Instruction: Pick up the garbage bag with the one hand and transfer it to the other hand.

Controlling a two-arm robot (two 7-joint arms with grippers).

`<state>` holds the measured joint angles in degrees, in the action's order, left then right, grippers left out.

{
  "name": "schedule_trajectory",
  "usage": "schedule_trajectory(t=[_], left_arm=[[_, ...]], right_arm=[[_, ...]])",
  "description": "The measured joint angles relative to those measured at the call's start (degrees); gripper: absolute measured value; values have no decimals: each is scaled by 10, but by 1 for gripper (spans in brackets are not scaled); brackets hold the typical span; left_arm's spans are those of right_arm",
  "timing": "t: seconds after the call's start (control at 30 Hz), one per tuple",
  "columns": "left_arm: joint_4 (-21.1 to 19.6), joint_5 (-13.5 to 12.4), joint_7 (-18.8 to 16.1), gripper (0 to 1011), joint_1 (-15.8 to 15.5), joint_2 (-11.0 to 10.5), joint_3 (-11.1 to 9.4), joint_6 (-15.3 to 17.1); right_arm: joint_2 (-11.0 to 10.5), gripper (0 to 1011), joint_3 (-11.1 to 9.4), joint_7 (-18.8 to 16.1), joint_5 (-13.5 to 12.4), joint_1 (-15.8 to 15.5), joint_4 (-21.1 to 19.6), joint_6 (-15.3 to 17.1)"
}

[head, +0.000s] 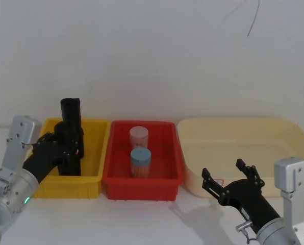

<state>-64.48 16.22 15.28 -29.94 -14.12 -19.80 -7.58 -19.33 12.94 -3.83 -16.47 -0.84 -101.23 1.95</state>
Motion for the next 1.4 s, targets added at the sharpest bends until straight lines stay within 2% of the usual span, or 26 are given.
schedule_trajectory(t=[0.47, 0.8, 1.13, 1.4], left_arm=[[-74, 22, 60, 381, 18, -17, 8, -22], [-119, 40, 106, 371, 11, -18, 9, -52], [-129, 68, 162, 371, -12, -6, -9, -75], [-104, 85, 209, 371, -33, 12, -37, -90]], right_arm=[[0, 1001, 0, 0, 0, 0, 0, 0], [0, 1001, 0, 0, 0, 0, 0, 0], [0, 1001, 0, 0, 0, 0, 0, 0], [0, 1001, 0, 0, 0, 0, 0, 0]])
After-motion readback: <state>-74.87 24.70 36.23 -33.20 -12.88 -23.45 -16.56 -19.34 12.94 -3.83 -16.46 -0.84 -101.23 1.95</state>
